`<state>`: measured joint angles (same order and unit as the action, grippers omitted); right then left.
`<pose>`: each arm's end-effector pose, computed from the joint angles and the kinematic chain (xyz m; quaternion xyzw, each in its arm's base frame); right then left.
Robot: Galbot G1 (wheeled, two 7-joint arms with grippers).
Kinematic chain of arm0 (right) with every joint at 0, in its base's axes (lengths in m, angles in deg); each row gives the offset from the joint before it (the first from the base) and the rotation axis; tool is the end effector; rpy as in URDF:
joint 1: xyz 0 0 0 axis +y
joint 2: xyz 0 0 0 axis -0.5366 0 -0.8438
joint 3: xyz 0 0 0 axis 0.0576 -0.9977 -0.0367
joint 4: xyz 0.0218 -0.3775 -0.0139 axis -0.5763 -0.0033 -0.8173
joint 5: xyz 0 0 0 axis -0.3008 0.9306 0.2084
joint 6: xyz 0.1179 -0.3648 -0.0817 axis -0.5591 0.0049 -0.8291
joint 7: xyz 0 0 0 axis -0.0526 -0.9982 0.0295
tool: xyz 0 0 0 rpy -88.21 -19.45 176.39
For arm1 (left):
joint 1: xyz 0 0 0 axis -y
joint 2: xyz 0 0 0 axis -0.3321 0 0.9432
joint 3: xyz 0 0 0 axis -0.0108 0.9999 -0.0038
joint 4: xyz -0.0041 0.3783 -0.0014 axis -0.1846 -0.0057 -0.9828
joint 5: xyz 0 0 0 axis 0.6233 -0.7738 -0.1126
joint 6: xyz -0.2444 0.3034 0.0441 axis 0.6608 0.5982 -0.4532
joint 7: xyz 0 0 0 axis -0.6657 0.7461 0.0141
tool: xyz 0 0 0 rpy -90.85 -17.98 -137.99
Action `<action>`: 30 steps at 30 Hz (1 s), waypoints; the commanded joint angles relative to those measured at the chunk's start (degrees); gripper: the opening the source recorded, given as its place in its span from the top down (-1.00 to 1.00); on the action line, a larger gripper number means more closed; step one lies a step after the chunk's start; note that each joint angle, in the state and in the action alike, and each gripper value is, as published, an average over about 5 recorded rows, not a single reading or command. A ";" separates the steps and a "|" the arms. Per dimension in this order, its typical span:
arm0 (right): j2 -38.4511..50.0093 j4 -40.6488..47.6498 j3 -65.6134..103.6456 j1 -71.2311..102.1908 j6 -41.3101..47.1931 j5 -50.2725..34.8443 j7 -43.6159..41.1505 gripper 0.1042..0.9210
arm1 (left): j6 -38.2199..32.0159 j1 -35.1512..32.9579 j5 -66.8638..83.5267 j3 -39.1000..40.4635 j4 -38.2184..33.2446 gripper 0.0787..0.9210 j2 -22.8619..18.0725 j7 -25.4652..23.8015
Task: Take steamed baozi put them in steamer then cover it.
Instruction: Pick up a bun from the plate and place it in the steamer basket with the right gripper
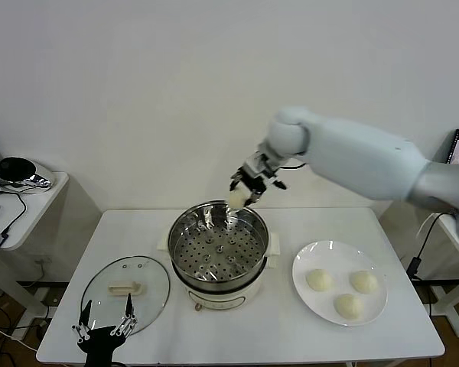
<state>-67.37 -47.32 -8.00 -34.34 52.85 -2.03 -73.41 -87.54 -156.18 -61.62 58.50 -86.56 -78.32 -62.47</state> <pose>0.6297 0.1554 -0.0455 0.6249 -0.3203 0.7094 0.0598 0.1123 0.0404 -0.3335 0.1088 -0.9917 -0.0146 0.0677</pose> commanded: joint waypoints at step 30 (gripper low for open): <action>-10.14 10.17 -0.46 5.78 -17.32 19.62 7.19 -0.74 | -0.02 -0.19 0.50 -0.41 -1.74 -0.77 -0.37 0.14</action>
<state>-76.50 -38.52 -9.20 -28.85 38.12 14.80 -67.56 -87.53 -156.35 -61.16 58.08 -88.31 -78.67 -62.34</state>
